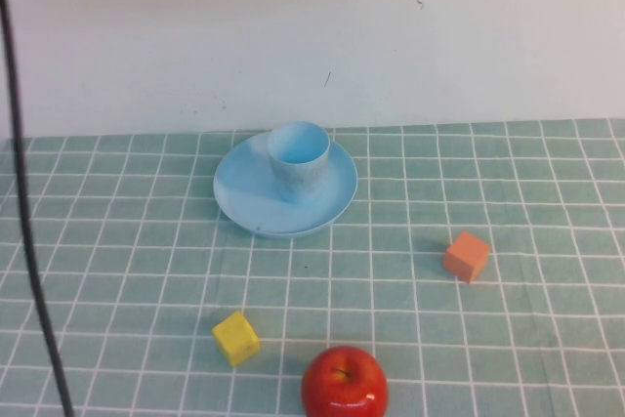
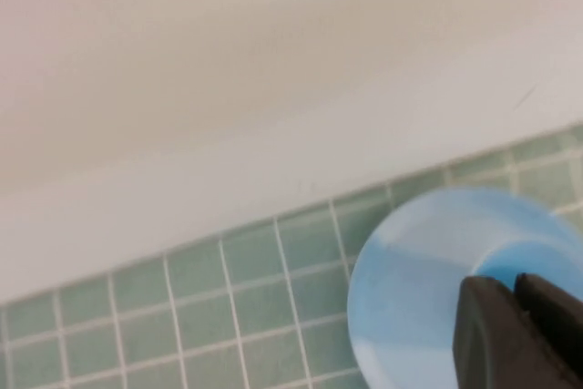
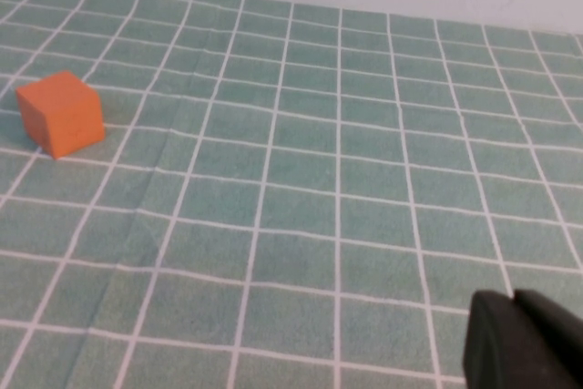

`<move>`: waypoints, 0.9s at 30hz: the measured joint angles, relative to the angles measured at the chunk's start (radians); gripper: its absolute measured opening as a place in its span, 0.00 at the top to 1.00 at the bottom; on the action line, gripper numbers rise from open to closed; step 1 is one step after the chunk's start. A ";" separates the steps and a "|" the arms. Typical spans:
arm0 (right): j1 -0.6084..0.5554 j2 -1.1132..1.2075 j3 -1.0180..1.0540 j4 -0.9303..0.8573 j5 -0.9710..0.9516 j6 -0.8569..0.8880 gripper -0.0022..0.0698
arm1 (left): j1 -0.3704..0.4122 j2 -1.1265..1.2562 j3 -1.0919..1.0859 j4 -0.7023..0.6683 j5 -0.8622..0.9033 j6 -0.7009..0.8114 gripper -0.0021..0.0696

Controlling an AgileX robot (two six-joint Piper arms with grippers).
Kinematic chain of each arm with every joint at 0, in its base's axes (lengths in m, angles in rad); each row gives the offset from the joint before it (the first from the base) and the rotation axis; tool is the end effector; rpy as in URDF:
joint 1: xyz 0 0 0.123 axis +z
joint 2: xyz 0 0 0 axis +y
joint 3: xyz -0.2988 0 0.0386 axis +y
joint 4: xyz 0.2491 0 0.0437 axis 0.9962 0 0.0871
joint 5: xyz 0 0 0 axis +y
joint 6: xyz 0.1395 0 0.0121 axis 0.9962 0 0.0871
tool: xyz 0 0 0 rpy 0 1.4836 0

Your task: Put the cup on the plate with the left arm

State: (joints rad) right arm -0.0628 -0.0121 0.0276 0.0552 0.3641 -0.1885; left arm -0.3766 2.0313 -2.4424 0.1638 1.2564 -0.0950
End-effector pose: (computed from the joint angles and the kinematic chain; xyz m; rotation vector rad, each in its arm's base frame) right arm 0.0846 -0.0026 0.1574 -0.0827 1.8625 -0.1200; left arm 0.4534 -0.1560 0.4183 0.3059 2.2935 -0.0324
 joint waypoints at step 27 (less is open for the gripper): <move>0.000 0.000 0.000 0.000 0.000 0.000 0.97 | -0.523 -0.761 0.712 0.255 -0.183 -0.105 0.97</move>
State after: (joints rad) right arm -0.0628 -0.0121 0.0276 0.0552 0.3641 -0.1885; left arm -0.8998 1.2700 -1.7302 0.4187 1.0730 -0.1998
